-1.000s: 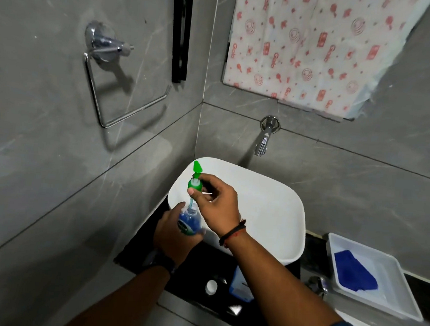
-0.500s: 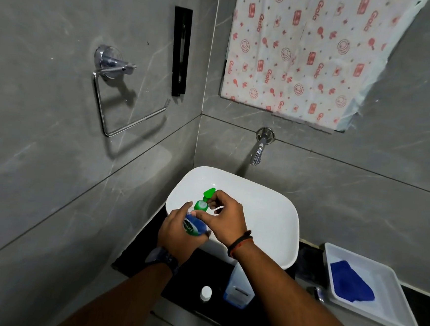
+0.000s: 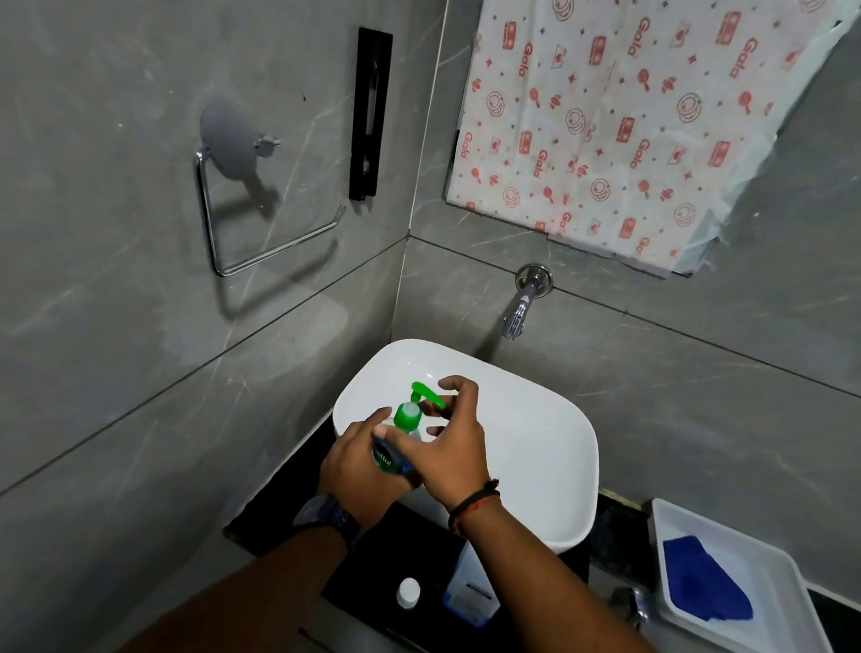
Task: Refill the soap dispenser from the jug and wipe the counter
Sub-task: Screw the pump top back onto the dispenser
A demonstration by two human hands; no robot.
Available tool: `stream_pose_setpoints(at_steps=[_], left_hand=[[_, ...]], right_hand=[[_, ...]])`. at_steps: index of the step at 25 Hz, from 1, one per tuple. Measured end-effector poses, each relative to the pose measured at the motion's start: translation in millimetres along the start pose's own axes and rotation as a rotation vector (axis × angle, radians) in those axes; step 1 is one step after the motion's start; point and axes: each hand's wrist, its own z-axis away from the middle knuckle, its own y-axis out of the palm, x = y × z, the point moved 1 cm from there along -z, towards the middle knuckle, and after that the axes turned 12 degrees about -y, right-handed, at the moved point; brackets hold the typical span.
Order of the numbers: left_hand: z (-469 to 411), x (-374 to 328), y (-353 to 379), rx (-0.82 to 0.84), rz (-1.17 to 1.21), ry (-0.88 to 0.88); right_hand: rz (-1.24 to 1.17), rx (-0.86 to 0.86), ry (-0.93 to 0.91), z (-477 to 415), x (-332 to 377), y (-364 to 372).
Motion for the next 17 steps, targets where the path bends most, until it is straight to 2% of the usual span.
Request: stream_pose_setpoints(at_steps=[2, 5, 17], left_hand=[[0, 1, 2, -0.016, 0.024, 0.002], [-2, 0, 3, -0.006, 0.003, 0.000], [-10, 2, 5, -0.020, 0.007, 0.030]], right_hand=[[-0.048, 0.001, -0.028, 2, 1, 2], [0.004, -0.058, -0.018, -1, 4, 3], [0.016, -0.036, -0.060, -7, 4, 4]])
